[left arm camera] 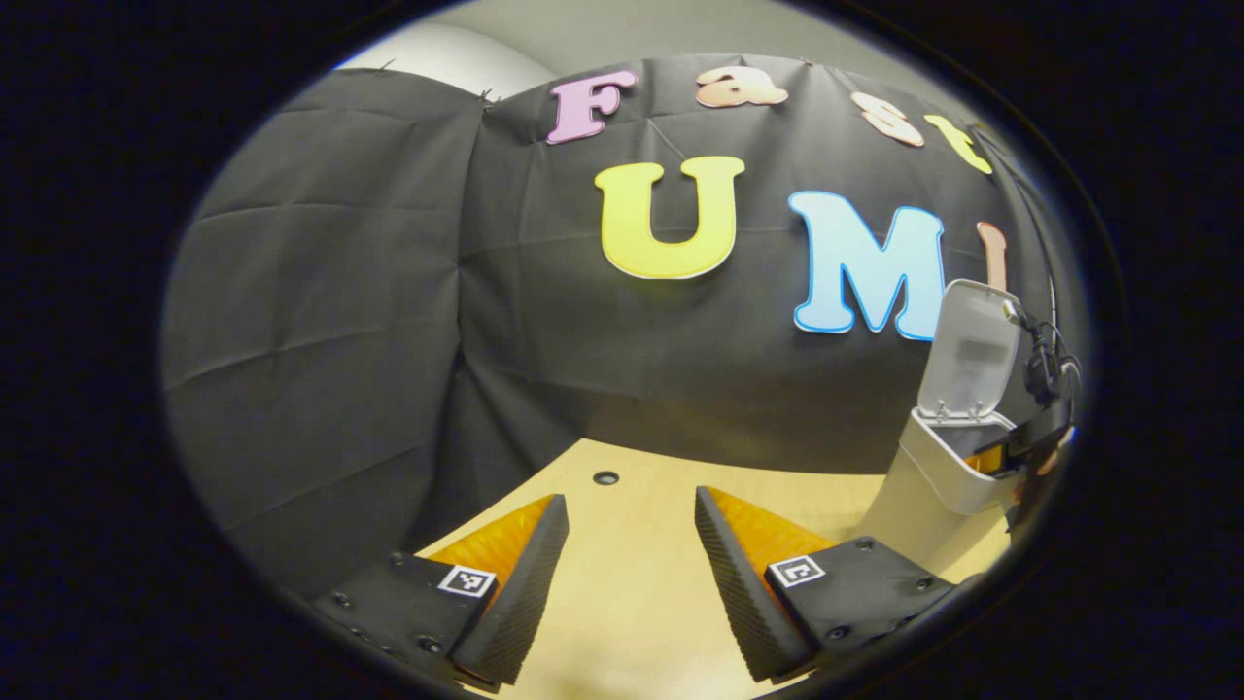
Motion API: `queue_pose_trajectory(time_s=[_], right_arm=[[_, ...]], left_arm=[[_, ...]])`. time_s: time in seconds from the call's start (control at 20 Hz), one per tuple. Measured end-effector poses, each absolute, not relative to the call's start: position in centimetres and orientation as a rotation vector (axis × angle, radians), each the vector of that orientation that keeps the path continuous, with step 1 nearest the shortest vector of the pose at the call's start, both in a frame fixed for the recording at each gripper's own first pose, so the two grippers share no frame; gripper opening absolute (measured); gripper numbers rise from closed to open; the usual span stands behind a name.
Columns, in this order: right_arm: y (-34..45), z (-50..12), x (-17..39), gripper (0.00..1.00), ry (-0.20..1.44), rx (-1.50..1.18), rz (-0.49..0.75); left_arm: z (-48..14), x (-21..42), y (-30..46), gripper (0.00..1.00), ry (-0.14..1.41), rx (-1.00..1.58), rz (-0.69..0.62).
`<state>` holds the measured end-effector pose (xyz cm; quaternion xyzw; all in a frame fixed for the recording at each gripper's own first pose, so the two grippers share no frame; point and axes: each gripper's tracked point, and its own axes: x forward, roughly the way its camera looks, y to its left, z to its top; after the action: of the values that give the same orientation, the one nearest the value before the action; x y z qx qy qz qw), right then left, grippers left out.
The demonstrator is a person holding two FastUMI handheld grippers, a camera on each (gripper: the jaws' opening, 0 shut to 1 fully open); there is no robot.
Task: Press the lid of the desktop garbage bin to open it, pick up the crumpled paper on the desktop and throw it into the bin, then pick up the pop can on the desktop and drop it into the bin, and finally close the garbage bin lid.
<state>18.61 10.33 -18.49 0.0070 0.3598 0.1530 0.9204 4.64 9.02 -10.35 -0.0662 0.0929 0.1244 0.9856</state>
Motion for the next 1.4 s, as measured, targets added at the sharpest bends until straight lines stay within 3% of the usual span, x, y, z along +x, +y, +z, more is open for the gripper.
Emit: queue_pose_trajectory(time_s=[0.1,0.2,0.4,0.45,0.6,0.95,1.2,1.4], right_arm=[[9.9,-17.4,18.5,0.9,0.692,-0.01,0.302],[9.6,-16.4,18.2,0.96,0.636,-0.04,0.306],[9.2,-13.8,17.2,0.97,0.53,-0.087,0.332],[9.1,-13.0,17.0,0.97,0.5,-0.092,0.333],[8.9,-9.6,16.3,0.97,0.393,-0.066,0.328],[8.5,2.4,14.4,0.97,0.091,-0.01,0.318],[7.9,12.2,13.5,0.96,-0.158,0.042,0.289],[7.2,20.3,14.6,0.96,-0.327,0.089,0.235]], left_arm=[[-10.3,4.6,9.0,0.87,0.186,-0.133,0.25],[-10.3,4.6,9.0,0.87,0.187,-0.136,0.249],[-10.5,4.6,8.7,0.87,0.191,-0.148,0.24],[-10.5,4.6,8.5,0.94,0.191,-0.15,0.236],[-10.5,4.4,8.3,0.87,0.191,-0.153,0.228],[-10.8,4.0,8.5,0.87,0.197,-0.169,0.224],[-10.4,3.8,8.3,0.81,0.191,-0.166,0.212],[-9.9,3.5,8.1,0.84,0.183,-0.159,0.203]])
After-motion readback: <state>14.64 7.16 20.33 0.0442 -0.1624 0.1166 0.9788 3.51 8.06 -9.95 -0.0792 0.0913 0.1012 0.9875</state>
